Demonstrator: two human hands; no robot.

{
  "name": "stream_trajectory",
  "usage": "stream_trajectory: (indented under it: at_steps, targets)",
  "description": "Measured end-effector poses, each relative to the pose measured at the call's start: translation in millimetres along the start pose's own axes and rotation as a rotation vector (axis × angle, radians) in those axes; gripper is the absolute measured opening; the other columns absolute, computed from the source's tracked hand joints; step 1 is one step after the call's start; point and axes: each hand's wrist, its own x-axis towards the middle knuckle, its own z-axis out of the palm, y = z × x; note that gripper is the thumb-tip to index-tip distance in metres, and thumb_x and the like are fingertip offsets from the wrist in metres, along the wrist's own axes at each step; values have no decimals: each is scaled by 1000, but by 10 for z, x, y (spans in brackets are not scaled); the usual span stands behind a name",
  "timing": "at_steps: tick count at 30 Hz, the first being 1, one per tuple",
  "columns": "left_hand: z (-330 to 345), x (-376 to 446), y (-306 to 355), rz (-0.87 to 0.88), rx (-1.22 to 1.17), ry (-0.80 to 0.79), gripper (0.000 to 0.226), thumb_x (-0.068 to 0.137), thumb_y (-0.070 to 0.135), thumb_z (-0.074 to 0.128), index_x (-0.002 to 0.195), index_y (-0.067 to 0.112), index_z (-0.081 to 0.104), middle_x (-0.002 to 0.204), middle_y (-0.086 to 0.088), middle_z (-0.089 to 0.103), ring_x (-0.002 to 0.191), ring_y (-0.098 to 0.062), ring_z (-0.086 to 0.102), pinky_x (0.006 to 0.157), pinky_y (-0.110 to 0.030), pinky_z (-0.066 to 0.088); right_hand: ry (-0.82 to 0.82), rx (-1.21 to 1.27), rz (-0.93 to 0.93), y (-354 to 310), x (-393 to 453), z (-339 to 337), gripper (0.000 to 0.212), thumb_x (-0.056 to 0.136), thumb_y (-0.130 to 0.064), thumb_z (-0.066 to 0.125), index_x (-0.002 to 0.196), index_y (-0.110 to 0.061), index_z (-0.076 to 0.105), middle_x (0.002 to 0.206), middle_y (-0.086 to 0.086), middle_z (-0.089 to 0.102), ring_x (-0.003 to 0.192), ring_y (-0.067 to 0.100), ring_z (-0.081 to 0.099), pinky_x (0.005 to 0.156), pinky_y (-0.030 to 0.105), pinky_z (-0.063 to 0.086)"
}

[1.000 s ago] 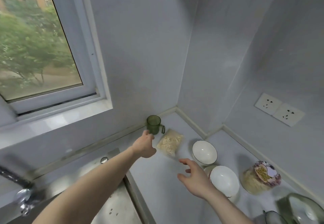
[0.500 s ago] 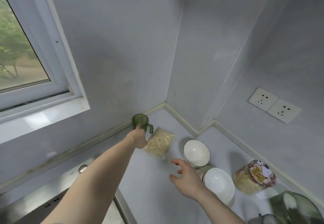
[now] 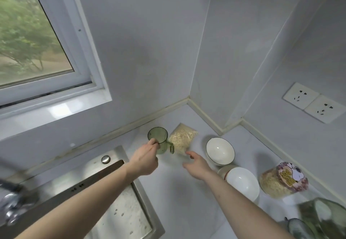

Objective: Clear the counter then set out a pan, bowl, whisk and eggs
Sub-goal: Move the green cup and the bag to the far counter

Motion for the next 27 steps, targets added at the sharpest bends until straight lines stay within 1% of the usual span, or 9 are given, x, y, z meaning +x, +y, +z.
stream_trajectory:
  at_steps: [2, 5, 8, 9, 11, 15, 17, 21, 27]
  targets:
    - [17, -285, 39, 10, -14, 23, 49, 85, 8, 45, 134, 10, 55, 137, 3, 48, 110, -24, 58, 95, -33, 46, -25, 28, 25, -19, 87, 63, 60, 93, -18, 61, 150, -27, 46, 145, 6, 52, 106, 22, 60, 69, 18, 45]
    - [44, -652, 88, 13, -38, 43, 49, 87, 9, 45, 135, 13, 55, 137, 7, 47, 116, -20, 55, 102, -32, 44, -32, 71, 60, 13, 291, 170, 59, 91, -15, 63, 147, -29, 50, 148, 10, 51, 103, 24, 63, 86, 28, 50]
    - [75, -944, 107, 12, -58, 59, 49, 86, 11, 45, 133, 15, 55, 137, 8, 47, 118, -19, 54, 102, -32, 45, -50, 163, 120, 12, 443, 282, 58, 94, -7, 59, 148, -25, 49, 144, 19, 53, 85, 24, 57, 71, 32, 51]
    - [95, -1032, 112, 19, -65, 66, 49, 85, 11, 45, 133, 15, 55, 136, 8, 47, 117, -19, 53, 102, -32, 44, -57, 195, 131, 8, 480, 314, 57, 96, -4, 57, 149, -22, 47, 144, 19, 53, 86, 23, 55, 68, 31, 50]
    - [131, -1187, 137, 24, -81, 72, 48, 85, 13, 44, 131, 16, 55, 136, 9, 46, 118, -17, 53, 103, -31, 43, -56, 227, 139, 19, 548, 352, 57, 97, -4, 54, 151, -19, 46, 146, 14, 52, 95, 21, 55, 77, 31, 53]
    - [190, -1414, 166, 9, -114, 98, 47, 86, 12, 44, 131, 18, 56, 135, 11, 47, 118, -13, 52, 103, -25, 42, 103, 290, 81, 84, 604, 404, 38, 95, -18, 62, 133, -21, 66, 132, 0, 65, 112, 23, 64, 99, 25, 47]
    - [202, -1529, 161, -13, -127, 113, 45, 87, 14, 46, 130, 19, 57, 134, 13, 47, 118, -12, 52, 101, -27, 44, 215, 307, 20, 79, 483, 401, 27, 94, -19, 67, 119, -20, 75, 114, -2, 71, 105, 20, 66, 93, 22, 46]
    - [175, -1829, 248, -51, -130, 118, 44, 87, 16, 47, 130, 21, 57, 136, 14, 47, 118, -12, 52, 100, -31, 46, 345, 262, -105, 121, 69, 373, 13, 88, -12, 73, 98, -16, 81, 100, 3, 77, 93, 18, 70, 85, 22, 48]
    - [114, -2370, 543, -90, -149, 152, 42, 87, 15, 50, 127, 23, 61, 133, 17, 50, 118, -11, 53, 99, -24, 44, 386, 234, -225, 219, -796, 276, 9, 88, -9, 73, 92, -13, 79, 88, -4, 74, 86, 14, 68, 84, 26, 51]
